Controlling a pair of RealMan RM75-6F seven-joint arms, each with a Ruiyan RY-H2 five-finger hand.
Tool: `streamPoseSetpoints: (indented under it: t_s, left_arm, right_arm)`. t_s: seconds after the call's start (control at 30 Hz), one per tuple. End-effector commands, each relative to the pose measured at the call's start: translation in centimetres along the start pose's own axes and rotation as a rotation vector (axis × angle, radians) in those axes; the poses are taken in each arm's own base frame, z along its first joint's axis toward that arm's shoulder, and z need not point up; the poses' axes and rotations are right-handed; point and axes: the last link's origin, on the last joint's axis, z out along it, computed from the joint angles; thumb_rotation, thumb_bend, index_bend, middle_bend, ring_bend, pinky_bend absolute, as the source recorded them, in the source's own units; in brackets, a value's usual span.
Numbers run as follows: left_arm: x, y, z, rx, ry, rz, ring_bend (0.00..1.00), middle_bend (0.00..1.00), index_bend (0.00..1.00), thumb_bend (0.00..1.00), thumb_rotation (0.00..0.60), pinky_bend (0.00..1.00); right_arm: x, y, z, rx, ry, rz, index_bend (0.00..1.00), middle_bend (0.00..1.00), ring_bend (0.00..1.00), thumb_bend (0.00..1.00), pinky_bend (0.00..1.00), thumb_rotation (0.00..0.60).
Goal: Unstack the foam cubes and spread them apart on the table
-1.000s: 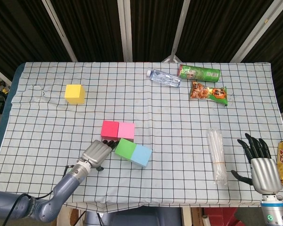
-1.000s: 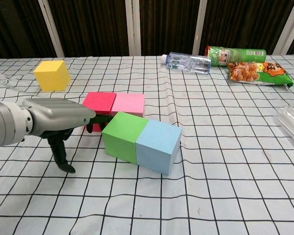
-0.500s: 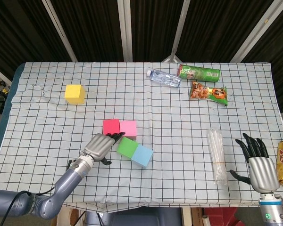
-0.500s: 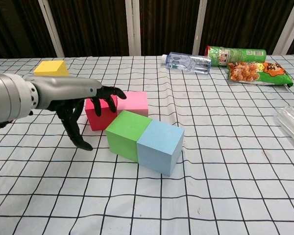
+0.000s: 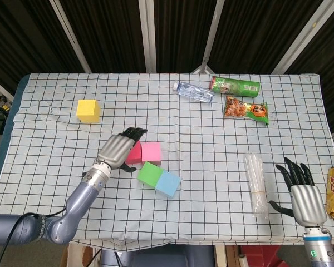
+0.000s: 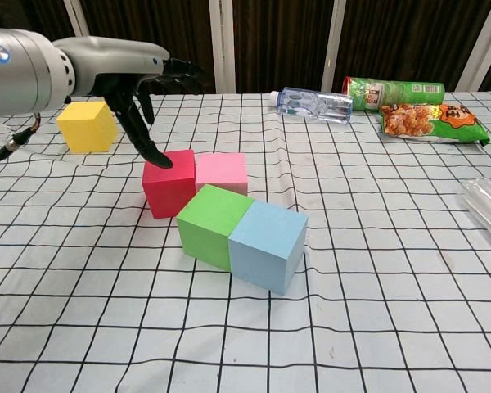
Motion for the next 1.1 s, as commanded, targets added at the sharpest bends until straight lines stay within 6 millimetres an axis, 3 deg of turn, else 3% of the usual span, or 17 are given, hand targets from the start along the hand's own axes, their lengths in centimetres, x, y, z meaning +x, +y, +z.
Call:
streamPoseSetpoints:
  t_s: [0.03,0.37,0.8,1.1]
  left_arm:
    - [0.0,-1.0,0.7,0.068,0.005,0.041,0.08,0.04,0.03,0.0,0.6,0.28]
    - [-0.9,-2.3,2.4,0.157,-0.005,0.059,0.08,0.04,0.02,0.0,0.6,0.27]
    - [-2.9,-1.9,3.3,0.151,-0.066,0.054,0.08,0.05,0.01,0.0,0.6,0.27]
    - [-4.0,-2.1,4.1,0.178,-0.065,0.114,0.17,0.18,0.06,0.0,0.6,0.34]
  right_arm:
    - [0.0,0.1,0.0,-0.003,0.001,0.003,0.17,0.04,0.11,0.06,0.0,0.6]
    - [0.2,0.2,0.0,0.0,0.001,0.012,0.17,0.04,0.11,0.06,0.0,0.6]
    - [0.2,0.3,0.1,-0.006,0.001,0.016,0.17,0.04,0.11,0.06,0.0,0.6]
    - [0.3,0.4,0.1,-0.009,0.0,0.022,0.17,0.04,0.11,0.06,0.0,0.6]
